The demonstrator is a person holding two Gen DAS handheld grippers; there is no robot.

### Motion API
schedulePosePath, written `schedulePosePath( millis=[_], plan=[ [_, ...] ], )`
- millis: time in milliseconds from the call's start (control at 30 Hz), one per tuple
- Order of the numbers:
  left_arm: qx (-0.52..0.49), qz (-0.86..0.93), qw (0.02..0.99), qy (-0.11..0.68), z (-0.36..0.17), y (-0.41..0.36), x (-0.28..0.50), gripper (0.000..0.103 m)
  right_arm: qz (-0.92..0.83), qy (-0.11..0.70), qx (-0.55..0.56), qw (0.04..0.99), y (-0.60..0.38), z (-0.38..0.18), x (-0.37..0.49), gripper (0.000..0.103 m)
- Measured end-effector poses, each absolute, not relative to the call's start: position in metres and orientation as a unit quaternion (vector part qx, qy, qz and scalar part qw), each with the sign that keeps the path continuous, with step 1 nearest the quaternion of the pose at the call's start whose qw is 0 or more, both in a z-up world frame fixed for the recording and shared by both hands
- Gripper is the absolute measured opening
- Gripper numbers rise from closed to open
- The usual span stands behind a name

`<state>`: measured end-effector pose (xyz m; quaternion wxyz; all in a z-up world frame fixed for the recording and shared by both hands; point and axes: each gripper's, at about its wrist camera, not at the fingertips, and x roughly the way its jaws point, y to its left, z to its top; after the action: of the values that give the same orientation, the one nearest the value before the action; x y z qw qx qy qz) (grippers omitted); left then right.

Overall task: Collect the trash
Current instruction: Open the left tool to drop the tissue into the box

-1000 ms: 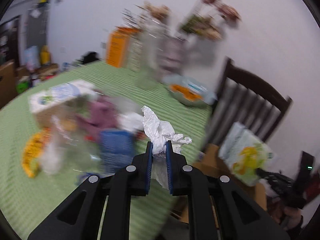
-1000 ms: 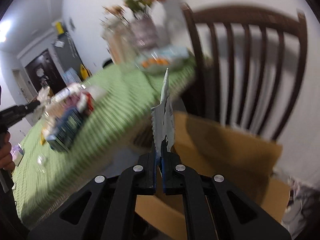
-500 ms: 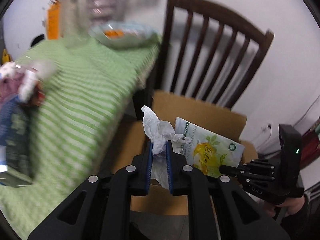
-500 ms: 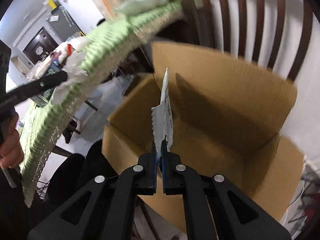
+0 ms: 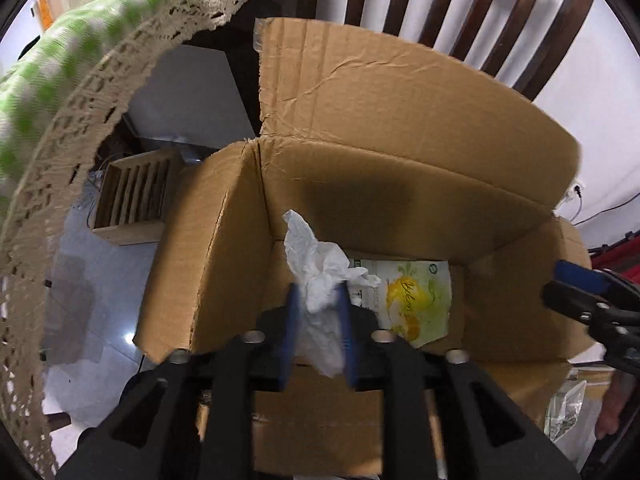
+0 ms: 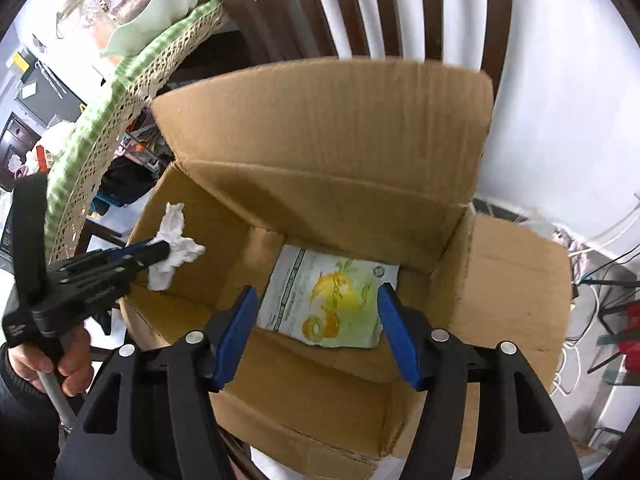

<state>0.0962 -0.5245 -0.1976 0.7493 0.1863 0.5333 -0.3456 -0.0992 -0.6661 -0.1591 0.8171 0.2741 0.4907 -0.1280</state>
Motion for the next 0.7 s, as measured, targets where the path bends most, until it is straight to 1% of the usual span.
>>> schedulePosePath(
  millis=[33, 100, 133, 367, 400, 467, 700],
  plan=[
    [0.181, -0.341, 0.752, 0.534, -0.199, -0.525, 0.099, 0.047, -0.131, 0.489, 0.271, 0.819, -0.666, -0.157, -0.100, 0.060],
    [0.172, -0.342, 0.755, 0.532, -0.197, -0.524, 0.102, 0.067, -0.135, 0.487, 0.261, 0.823, -0.663, -0.152, -0.099, 0.061],
    [0.168, -0.339, 0.758, 0.532, -0.197, -0.524, 0.104, 0.069, -0.134, 0.487, 0.254, 0.825, -0.660, -0.149, -0.098, 0.061],
    [0.143, -0.330, 0.762, 0.539, -0.186, -0.505, 0.119, 0.072, -0.133, 0.480, 0.234, 0.835, -0.650, -0.145, -0.087, 0.063],
    [0.140, -0.329, 0.762, 0.539, -0.183, -0.501, 0.120, 0.076, -0.134, 0.478, 0.232, 0.836, -0.649, -0.143, -0.086, 0.064],
    [0.143, -0.325, 0.765, 0.538, -0.176, -0.495, 0.119, 0.080, -0.137, 0.475, 0.227, 0.839, -0.647, -0.139, -0.083, 0.065],
    [0.148, -0.366, 0.773, 0.497, -0.139, -0.489, 0.092, 0.083, -0.149, 0.466, 0.193, 0.851, -0.634, -0.120, -0.075, 0.065]
  ],
)
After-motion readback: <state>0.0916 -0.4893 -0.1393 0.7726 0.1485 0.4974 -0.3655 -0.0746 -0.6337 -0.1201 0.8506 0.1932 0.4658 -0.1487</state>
